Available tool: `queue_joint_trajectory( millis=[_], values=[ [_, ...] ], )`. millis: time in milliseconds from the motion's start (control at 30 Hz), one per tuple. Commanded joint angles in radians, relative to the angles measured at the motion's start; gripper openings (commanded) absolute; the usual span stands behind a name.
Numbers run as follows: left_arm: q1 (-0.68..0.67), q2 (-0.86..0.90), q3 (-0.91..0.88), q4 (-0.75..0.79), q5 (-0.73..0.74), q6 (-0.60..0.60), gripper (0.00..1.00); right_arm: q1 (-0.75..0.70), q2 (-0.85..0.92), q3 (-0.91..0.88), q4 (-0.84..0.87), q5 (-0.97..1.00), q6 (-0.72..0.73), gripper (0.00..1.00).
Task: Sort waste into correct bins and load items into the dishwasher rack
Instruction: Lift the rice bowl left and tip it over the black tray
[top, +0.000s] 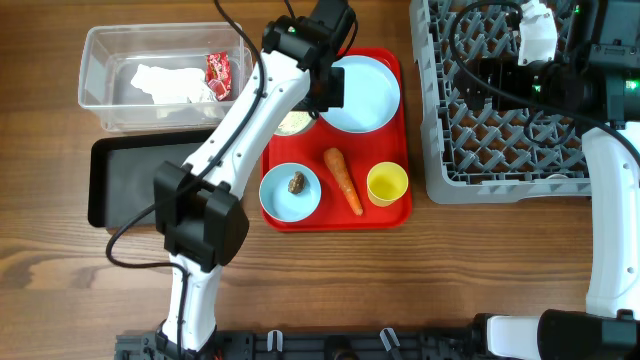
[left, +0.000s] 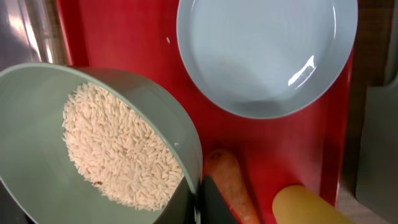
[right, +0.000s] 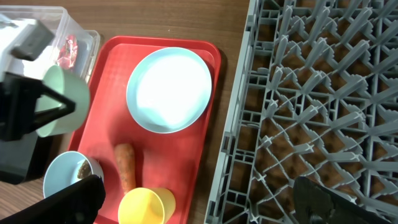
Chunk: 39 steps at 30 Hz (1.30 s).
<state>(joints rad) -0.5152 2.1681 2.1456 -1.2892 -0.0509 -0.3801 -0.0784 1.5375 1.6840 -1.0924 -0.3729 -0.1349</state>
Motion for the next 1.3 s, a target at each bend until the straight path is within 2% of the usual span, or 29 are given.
queue_joint_trajectory(
  millis=[0,167,467,800,1000,1067,1267],
  values=[
    [0.005,-0.091,-0.004,-0.042,0.0,-0.011,0.04,-0.002,0.015,0.009,0.002,0.007,0.003,1.0],
    [0.045,-0.159,-0.004,-0.14,0.002,-0.104,0.04,-0.002,0.015,0.009,-0.002,0.007,0.004,1.0],
    [0.226,-0.186,-0.008,-0.343,0.039,-0.091,0.04,-0.002,0.015,0.009,-0.001,0.007,0.003,1.0],
    [0.434,-0.186,-0.105,-0.343,0.243,0.097,0.04,-0.002,0.015,0.009,-0.001,0.007,0.004,1.0],
    [0.49,-0.186,-0.246,-0.321,0.393,0.218,0.04,-0.002,0.015,0.009,-0.001,0.007,0.004,1.0],
    [0.502,-0.186,-0.289,-0.296,0.414,0.225,0.04,-0.002,0.015,0.009,-0.002,0.007,0.004,1.0],
    [0.542,-0.186,-0.352,-0.268,0.54,0.328,0.04,-0.002,0.015,0.009,-0.01,0.007,0.004,1.0]
  ],
)
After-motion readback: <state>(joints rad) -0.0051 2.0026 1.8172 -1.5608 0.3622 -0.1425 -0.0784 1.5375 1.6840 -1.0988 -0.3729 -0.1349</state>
